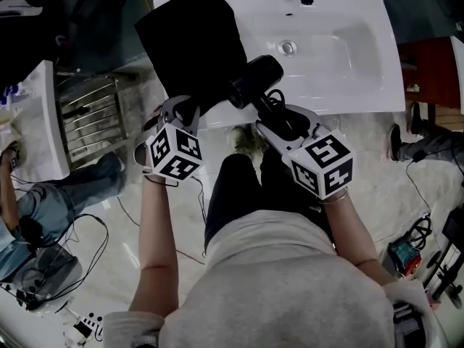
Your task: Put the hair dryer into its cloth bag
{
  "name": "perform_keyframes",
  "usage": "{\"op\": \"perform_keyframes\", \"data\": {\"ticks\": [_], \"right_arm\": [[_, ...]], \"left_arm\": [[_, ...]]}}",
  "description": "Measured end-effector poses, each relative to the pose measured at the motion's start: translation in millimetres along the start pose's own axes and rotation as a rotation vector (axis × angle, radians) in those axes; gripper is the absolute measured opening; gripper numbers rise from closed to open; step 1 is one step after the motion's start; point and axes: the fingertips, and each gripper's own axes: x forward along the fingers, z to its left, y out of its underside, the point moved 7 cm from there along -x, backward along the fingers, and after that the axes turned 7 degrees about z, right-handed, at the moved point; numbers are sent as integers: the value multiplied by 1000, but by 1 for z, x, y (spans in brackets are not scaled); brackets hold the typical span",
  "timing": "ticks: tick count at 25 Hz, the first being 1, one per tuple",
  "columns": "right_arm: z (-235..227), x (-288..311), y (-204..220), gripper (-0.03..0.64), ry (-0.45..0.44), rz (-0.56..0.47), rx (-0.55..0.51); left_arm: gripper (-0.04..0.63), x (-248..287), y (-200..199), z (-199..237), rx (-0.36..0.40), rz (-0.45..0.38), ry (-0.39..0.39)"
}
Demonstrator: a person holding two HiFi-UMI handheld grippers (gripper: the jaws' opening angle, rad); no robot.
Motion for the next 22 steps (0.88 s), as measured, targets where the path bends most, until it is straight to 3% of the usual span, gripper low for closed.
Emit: {"op": "perform_keyframes", "data": {"ticks": [7, 13, 22], "right_arm": [[2, -2, -1, 201, 12, -10, 29], [6, -9, -6, 201, 3, -2, -15], [18, -34, 10, 201, -60, 3, -109]], "left_arm": [[14, -3, -3, 3, -1, -23, 38], [12, -15, -15, 15, -137, -105, 92], [12, -43, -39, 6, -282, -193, 84]]}}
